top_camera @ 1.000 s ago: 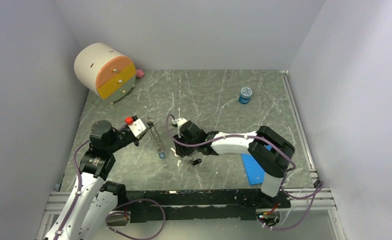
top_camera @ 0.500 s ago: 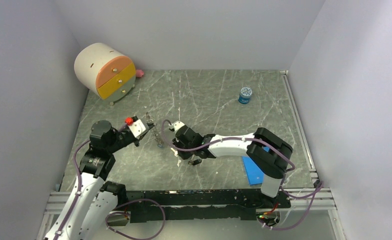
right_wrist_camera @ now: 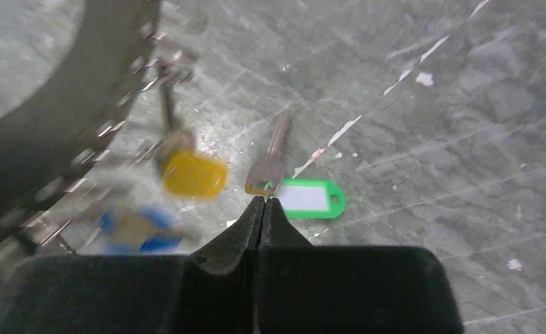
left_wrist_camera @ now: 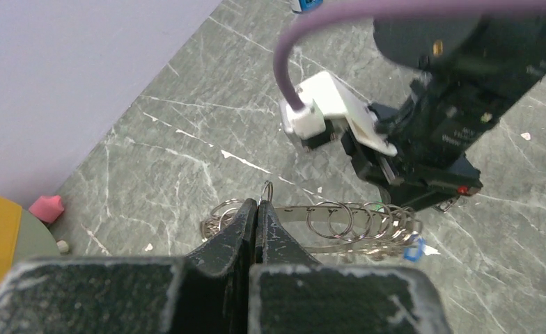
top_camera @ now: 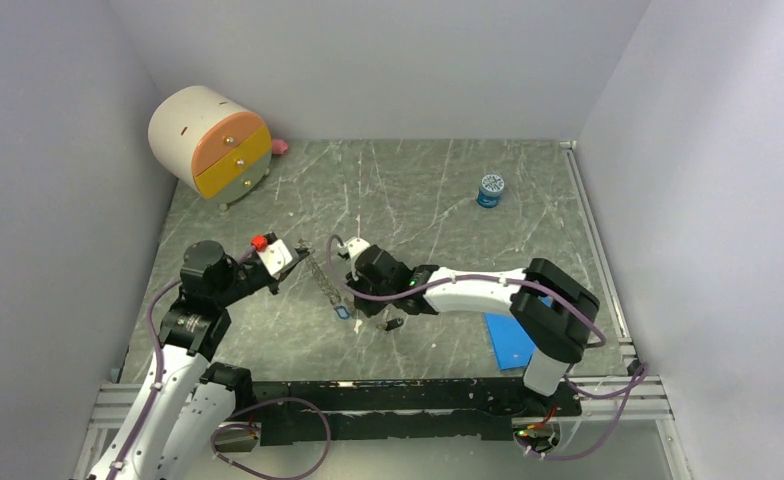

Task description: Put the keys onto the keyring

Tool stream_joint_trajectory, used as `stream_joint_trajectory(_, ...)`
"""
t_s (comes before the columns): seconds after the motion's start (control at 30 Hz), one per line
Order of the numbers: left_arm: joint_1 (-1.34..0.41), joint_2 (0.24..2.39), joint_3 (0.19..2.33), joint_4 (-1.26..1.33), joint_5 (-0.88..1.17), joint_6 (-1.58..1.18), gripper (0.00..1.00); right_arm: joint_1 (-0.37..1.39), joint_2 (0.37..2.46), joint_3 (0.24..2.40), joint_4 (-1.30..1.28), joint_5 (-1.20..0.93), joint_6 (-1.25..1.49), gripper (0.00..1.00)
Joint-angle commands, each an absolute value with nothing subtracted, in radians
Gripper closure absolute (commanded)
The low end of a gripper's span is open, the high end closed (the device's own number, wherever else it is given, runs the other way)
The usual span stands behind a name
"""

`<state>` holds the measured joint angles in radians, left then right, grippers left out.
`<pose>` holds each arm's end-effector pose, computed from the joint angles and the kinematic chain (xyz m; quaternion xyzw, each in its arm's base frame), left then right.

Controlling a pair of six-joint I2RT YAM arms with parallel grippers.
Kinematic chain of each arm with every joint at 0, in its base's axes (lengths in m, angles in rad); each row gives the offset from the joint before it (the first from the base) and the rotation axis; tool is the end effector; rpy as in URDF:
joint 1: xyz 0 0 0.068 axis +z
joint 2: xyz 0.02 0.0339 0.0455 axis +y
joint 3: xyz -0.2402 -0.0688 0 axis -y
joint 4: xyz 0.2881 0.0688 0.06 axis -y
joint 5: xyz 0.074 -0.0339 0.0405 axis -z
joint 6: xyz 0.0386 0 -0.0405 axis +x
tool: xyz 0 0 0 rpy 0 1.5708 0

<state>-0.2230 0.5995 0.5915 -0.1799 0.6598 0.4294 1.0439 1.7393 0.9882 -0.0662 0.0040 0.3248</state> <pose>0.2024 -0.0702 0.2872 0.4292 0.6242 -0.1861 0.6258 0.1957 0.3360 0.1154 -0.3265 0.8707 0.2311 0.2862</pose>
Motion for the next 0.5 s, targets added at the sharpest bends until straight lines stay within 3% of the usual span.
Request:
stream_joint_trajectory(0.0,-0.221,0.609,0.618,-0.137,0.707,0.45,0.97,0.989,1.637,1.029,-0.062,-0.074,0.289,1.0)
stream_joint_trajectory(0.3,-0.222,0.694,0.615,0.004,0.82,0.34,0.98,0.718,1.502,0.966,0.064,-0.41,0.327,1.0)
stream_joint_trajectory(0.47,-0.222,0.782,0.627,0.146,0.883,0.217,0.98,0.689,1.449,1.017,-0.019,-0.25,0.244,1.0)
